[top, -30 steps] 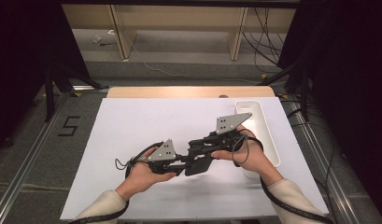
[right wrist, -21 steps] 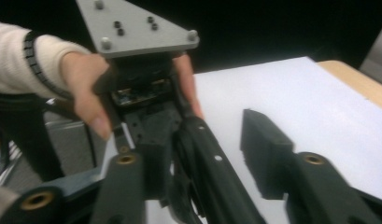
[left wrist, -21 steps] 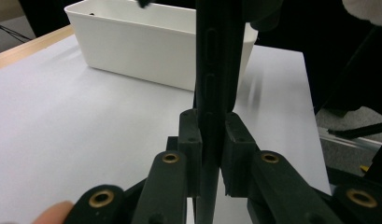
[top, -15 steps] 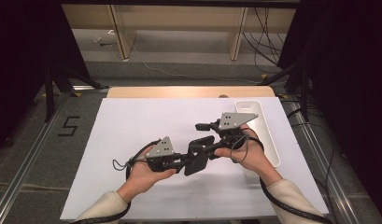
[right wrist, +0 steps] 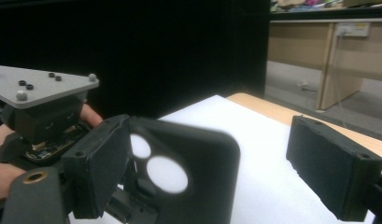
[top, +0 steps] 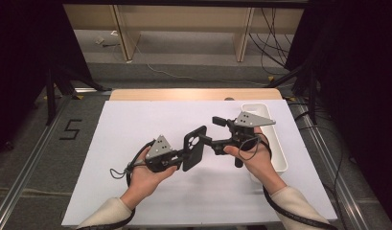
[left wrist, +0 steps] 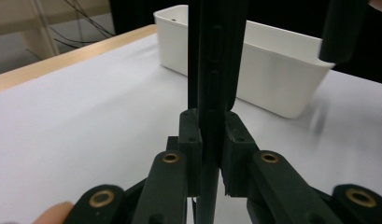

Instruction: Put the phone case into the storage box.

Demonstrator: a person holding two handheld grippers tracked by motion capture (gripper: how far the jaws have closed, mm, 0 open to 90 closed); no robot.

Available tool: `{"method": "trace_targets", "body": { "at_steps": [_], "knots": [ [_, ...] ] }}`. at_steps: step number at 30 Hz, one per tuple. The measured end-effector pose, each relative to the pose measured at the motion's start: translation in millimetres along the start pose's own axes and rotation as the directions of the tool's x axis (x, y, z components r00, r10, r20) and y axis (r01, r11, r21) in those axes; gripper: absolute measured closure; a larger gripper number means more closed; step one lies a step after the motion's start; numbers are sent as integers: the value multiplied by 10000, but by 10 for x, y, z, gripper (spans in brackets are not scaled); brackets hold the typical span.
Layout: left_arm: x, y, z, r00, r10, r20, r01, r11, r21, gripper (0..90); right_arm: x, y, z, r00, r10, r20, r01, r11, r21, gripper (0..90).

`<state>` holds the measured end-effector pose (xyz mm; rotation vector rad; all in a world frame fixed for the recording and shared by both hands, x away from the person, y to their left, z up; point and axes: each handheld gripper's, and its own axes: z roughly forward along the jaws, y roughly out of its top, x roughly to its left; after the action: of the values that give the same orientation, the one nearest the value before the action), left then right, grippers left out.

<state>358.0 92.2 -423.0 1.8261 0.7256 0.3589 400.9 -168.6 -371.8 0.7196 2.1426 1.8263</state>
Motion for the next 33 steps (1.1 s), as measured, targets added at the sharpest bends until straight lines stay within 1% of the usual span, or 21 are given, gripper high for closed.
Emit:
{"method": "trace_targets", "body": {
  "at_steps": [2, 5, 7, 9, 12, 14, 19, 24, 27, 33],
  "knots": [
    [12, 0, -7, 9995, -148, -272, 146, 9999, -65, 800, 17, -7, 8, 10000, -65, 9, 65, 10000, -1, 98],
    [23, -2, -3, 9984, -267, -494, 263, 9996, -90, 799, 50, -10, 25, 9998, -209, 1, 209, 9998, 53, 70],
    [17, -4, 8, 9975, -317, -630, 312, 9995, -97, 799, 63, -12, 34, 9997, -257, -17, 258, 9996, 63, 42],
    [8, -3, 20, 9968, -281, -753, 275, 9996, -93, 799, 71, -18, 41, 9996, -279, -5, 279, 9996, 84, 17],
    [-7, -1, 39, 9956, -279, -893, 268, 9996, -127, 799, 77, -32, 51, 9996, -248, 125, 247, 9997, 90, 3],
    [-12, -2, 49, 9949, -239, -981, 227, 9997, -129, 799, 80, -42, 60, 9988, -247, 411, 244, 9997, 74, 3],
    [-25, 10, 79, 9935, -271, -1110, 249, 9995, -210, 799, 99, -54, 82, 9981, -281, 539, 277, 9996, 80, 3],
    [-70, 33, 119, 9931, -85, -1173, 63, 9998, -195, 799, 125, -57, 105, 9977, -377, 563, 374, 9993, 59, 3],
    [-99, 44, 140, 9926, -42, -1210, 17, 9998, -209, 799, 126, -59, 103, 9964, -409, 746, 409, 9992, 19, 3],
    [-156, 59, 190, 9932, 17, -1162, -41, 9998, -205, 798, 136, -78, 123, 9960, -387, 804, 389, 9992, -6, 3]
  ]
}}
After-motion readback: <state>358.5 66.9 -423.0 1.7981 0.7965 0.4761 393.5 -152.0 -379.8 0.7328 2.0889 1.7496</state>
